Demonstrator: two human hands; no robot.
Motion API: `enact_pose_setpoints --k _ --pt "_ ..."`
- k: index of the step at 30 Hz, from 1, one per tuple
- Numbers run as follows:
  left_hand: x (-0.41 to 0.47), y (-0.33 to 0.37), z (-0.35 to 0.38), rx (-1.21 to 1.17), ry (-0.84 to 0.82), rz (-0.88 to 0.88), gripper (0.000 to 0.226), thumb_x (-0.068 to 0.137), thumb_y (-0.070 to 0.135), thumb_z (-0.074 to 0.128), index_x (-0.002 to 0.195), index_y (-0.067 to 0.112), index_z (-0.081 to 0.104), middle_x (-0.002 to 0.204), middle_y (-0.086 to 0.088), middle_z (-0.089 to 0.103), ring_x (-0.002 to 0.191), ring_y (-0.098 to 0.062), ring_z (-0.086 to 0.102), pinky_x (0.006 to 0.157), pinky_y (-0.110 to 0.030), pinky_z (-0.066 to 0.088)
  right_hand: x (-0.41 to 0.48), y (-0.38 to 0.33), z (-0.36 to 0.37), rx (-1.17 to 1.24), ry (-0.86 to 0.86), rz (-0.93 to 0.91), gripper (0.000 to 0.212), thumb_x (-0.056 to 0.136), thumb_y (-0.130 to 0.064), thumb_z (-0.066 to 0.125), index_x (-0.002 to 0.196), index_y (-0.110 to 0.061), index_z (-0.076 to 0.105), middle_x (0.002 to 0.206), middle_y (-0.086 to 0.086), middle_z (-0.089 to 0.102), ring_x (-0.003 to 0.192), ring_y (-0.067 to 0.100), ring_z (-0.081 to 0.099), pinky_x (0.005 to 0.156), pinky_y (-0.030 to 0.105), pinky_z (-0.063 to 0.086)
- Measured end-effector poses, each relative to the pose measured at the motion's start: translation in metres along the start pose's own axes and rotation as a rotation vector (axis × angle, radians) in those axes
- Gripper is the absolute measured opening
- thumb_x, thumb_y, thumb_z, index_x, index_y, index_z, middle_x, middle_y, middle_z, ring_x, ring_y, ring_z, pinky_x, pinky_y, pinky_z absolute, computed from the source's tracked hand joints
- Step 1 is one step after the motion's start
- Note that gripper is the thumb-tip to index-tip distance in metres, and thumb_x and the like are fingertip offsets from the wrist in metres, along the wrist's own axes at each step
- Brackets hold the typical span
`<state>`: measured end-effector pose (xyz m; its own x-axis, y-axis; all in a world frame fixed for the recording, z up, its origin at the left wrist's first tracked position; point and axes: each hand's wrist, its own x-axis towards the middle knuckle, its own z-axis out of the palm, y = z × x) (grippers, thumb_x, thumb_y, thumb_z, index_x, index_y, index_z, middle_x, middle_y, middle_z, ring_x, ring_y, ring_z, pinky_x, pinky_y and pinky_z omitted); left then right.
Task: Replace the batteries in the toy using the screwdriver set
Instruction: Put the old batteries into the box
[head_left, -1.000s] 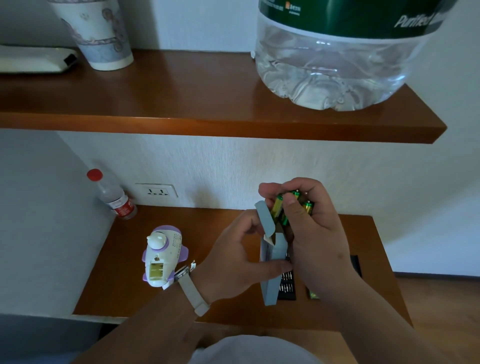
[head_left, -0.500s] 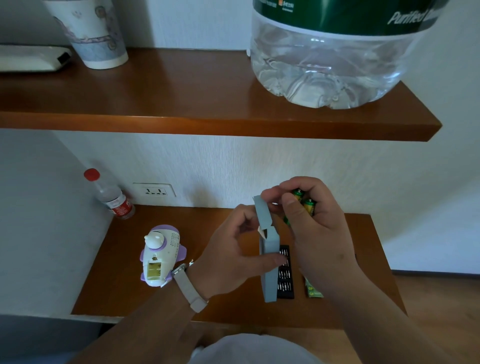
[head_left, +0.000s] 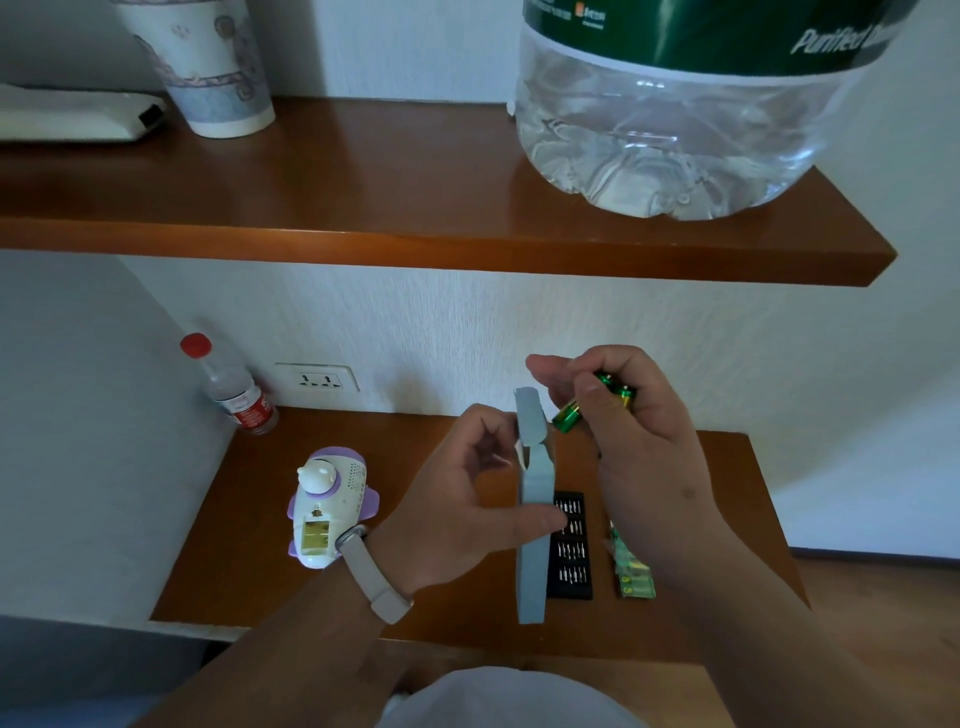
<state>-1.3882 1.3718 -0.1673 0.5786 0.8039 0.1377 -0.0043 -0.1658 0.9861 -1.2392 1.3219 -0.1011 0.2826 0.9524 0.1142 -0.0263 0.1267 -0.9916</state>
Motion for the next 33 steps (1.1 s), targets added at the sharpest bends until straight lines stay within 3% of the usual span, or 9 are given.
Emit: enact_pose_setpoints --k 3,5,10,14,21,24,28,31,33 --pt "-0.001 0.002 -0.003 0.007 -0.019 -0.016 0.055 0.068 0.025 0.084 0.105 0.002 0.052 0.1 0.007 0.064 0.09 -0.019 0.06 0.083 -0.045 0.051 0.0 0.001 -0.003 -0.068 -0.081 0.003 0.025 0.102 -0.009 0.043 0.101 -0.023 0.063 0.112 -0.006 0.072 0.11 0.013 0.065 0.093 0.036 0.053" --pt "-0.002 0.004 -0.002 0.009 -0.043 -0.024 0.057 0.068 0.026 0.084 0.108 0.001 0.052 0.098 0.005 0.063 0.089 -0.024 0.058 0.084 -0.053 0.049 0.001 0.002 -0.003 -0.087 -0.104 0.003 0.025 0.102 -0.01 0.043 0.102 -0.024 0.064 0.113 -0.007 0.071 0.112 0.011 0.064 0.094 0.034 0.052" --pt "-0.002 0.002 -0.003 -0.024 -0.07 -0.067 0.062 0.069 0.028 0.086 0.112 0.0 0.052 0.101 -0.023 0.056 0.092 -0.045 0.054 0.083 -0.065 0.046 -0.002 0.008 0.001 -0.168 -0.142 0.009 0.024 0.102 -0.014 0.045 0.107 -0.025 0.066 0.11 -0.01 0.071 0.105 0.005 0.065 0.086 0.023 0.053" --pt "-0.002 0.001 -0.004 -0.064 -0.055 -0.094 0.055 0.07 0.024 0.085 0.112 0.007 0.054 0.101 -0.02 0.057 0.095 -0.046 0.053 0.086 -0.066 0.045 -0.003 0.013 0.0 -0.283 -0.15 -0.002 0.027 0.102 -0.022 0.047 0.118 -0.026 0.067 0.103 -0.012 0.069 0.096 0.004 0.063 0.077 0.014 0.049" --pt "-0.003 0.0 -0.003 -0.11 -0.08 -0.131 0.062 0.07 0.024 0.084 0.117 -0.001 0.052 0.106 -0.027 0.057 0.101 -0.049 0.053 0.09 -0.068 0.043 -0.004 0.013 -0.002 -0.208 -0.109 0.011 0.028 0.102 -0.027 0.042 0.12 -0.03 0.063 0.119 -0.016 0.067 0.114 0.002 0.06 0.093 0.024 0.052" --pt "-0.003 0.0 -0.002 -0.095 -0.08 -0.106 0.058 0.07 0.025 0.083 0.114 0.001 0.053 0.103 -0.022 0.058 0.097 -0.046 0.053 0.089 -0.066 0.044 -0.005 0.014 -0.002 -0.228 -0.106 0.003 0.029 0.103 -0.025 0.041 0.121 -0.027 0.064 0.118 -0.016 0.067 0.113 0.002 0.06 0.092 0.021 0.051" --pt "-0.004 0.001 -0.001 -0.041 -0.093 -0.095 0.057 0.07 0.027 0.084 0.112 0.004 0.054 0.106 -0.015 0.062 0.098 -0.04 0.058 0.09 -0.065 0.045 -0.007 0.013 0.002 -0.124 -0.016 0.014 0.028 0.104 -0.018 0.04 0.111 -0.02 0.067 0.115 -0.011 0.07 0.111 0.007 0.063 0.091 0.028 0.053" --pt "-0.006 0.004 0.002 0.083 -0.107 -0.066 0.048 0.067 0.033 0.085 0.104 0.024 0.056 0.099 0.011 0.062 0.091 -0.017 0.059 0.085 -0.045 0.049 -0.006 0.011 0.008 -0.068 0.034 0.012 0.027 0.104 -0.017 0.038 0.104 -0.016 0.066 0.109 -0.009 0.072 0.108 0.008 0.065 0.092 0.029 0.052" --pt "-0.006 0.006 0.004 0.131 -0.128 -0.048 0.045 0.065 0.037 0.085 0.099 0.036 0.055 0.096 0.02 0.058 0.089 -0.01 0.055 0.084 -0.034 0.046 -0.007 0.01 0.011 -0.072 0.023 0.02 0.027 0.104 -0.018 0.038 0.101 -0.015 0.065 0.107 -0.009 0.072 0.106 0.007 0.065 0.089 0.026 0.053"
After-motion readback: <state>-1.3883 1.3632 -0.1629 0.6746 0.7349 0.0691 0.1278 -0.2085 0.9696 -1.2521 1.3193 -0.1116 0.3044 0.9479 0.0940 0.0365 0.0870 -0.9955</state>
